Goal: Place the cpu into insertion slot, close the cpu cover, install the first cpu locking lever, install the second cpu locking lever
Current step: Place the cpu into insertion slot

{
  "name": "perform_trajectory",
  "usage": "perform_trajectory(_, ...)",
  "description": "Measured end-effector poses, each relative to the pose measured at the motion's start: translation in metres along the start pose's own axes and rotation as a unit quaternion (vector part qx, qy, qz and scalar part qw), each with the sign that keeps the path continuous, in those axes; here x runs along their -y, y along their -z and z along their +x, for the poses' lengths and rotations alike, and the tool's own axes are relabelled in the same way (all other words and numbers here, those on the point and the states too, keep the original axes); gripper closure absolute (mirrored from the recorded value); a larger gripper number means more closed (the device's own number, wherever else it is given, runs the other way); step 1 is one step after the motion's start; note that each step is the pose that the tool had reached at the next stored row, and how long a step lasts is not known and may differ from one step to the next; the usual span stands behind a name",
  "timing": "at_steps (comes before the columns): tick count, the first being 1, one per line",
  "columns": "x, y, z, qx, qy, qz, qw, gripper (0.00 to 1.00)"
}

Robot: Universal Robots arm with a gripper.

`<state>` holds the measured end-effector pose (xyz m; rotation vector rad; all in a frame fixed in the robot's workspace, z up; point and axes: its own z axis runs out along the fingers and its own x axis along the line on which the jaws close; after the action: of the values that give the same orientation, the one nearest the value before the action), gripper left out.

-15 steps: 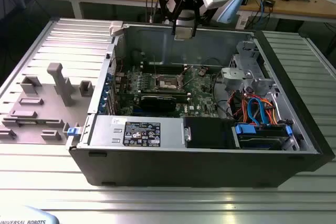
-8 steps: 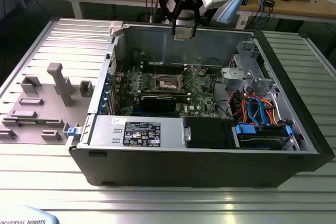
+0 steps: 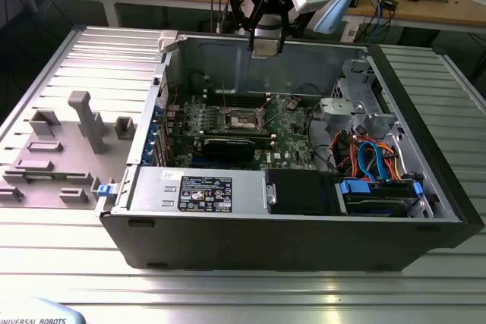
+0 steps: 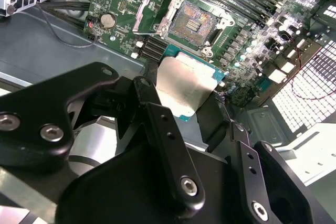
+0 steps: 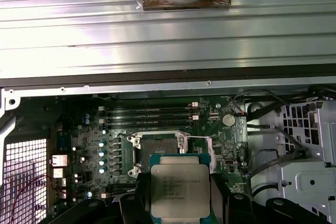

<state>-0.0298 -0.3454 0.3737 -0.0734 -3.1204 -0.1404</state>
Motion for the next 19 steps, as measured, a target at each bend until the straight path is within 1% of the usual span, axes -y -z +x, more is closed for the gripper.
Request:
perform_trajectory(6, 0.0000, 0.0000, 0.0000, 0.0002, -0.003, -0.0001, 1.0000, 0.46)
perform_trajectory(13, 0.0000, -0.0001, 0.0000, 0.0018, -0.020, -0.0004, 0.9998, 0.46)
perform_trajectory(19, 0.0000, -0.0001, 0.0000, 0.0021, -0.024, -0.0004, 0.9997, 0.46)
